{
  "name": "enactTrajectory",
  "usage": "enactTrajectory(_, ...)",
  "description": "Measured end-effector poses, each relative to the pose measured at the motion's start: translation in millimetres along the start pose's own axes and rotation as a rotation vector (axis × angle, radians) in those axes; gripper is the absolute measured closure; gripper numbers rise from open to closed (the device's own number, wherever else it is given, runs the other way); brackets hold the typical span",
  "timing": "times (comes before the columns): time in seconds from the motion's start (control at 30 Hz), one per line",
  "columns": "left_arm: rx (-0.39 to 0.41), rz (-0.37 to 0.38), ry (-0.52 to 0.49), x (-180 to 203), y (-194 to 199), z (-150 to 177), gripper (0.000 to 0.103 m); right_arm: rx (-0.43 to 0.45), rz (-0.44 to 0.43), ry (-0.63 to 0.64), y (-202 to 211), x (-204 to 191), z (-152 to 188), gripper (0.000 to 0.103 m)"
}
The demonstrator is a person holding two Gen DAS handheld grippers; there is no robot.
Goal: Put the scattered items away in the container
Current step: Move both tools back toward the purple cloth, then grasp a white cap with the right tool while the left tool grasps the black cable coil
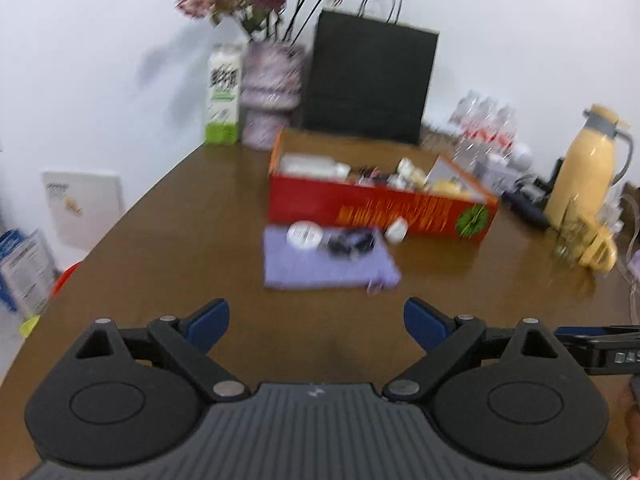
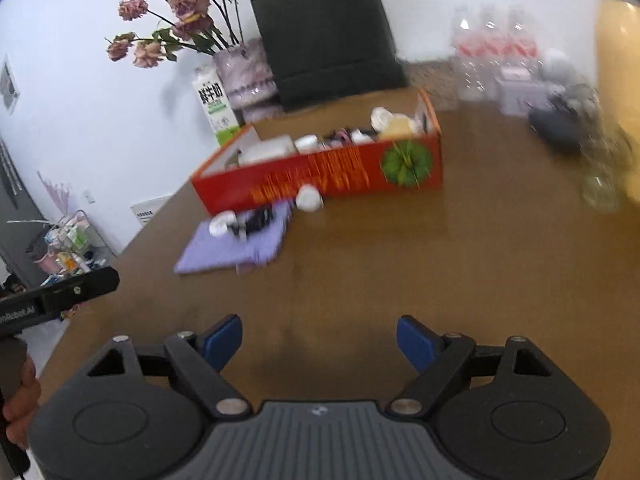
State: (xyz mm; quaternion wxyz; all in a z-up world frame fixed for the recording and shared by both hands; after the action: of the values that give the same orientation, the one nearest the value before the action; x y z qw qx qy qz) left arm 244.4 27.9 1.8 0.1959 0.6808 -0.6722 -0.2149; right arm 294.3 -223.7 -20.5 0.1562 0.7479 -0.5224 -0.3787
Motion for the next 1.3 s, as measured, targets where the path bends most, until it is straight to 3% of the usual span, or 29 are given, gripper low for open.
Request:
enactTrajectory(0.1, -0.027, -0.009, -0.041, 8, 5, 19, 0.007, 0.051, 0.037, 0.016, 11, -4, 30, 0.019)
enactTrajectory(0.23, -0.068, 0.037, -0.006, 12, 10, 37, 0.007, 0.084, 0.046, 0.071, 28, -14, 64, 0.019)
enactTrajectory(0.5, -0.096, 0.075, 0.021, 16, 7, 45, 0.007, 0.08, 0.063, 0.131, 39, -27, 85, 0.019)
enactTrajectory(0.8, -0.045, 0.054, 0.011, -2, -6, 26, 0.017, 0.097, 0.077, 0.158, 20, -32, 67, 0.021)
enactTrajectory(0.97, -0.003, 0.066, 0.006, -17, -28, -6, 0.039, 0.113, 0.069, 0.201, -1, -41, 41, 0.024)
enactTrajectory(1.1, 0.081, 0.086, -0.122, -18, -52, -37, 0.045, 0.119, 0.045, 0.204, -27, -47, 9, 0.028)
enactTrajectory(1.23, 0.059, 0.148, -0.227, -14, -92, -63, 0.061, 0.143, 0.04, 0.208, -54, -53, -24, 0.035)
enactTrajectory(1.3, 0.035, 0.188, -0.303, -5, -113, -70, 0.063, 0.135, 0.033, 0.17, -74, -51, -43, 0.035)
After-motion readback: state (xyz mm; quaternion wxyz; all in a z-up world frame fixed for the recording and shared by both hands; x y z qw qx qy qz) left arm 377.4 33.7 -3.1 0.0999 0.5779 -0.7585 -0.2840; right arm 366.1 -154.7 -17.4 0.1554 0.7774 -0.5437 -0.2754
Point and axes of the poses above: each gripper's, at about its wrist camera, not at the fingertips, and y roughly against the way its jaws point, x to its right, z to its underside, the point moved 2 cm from there along -y, roughly the way its jaws point, and after that the axes turned 9 degrees about -y, right-handed, at the moved point
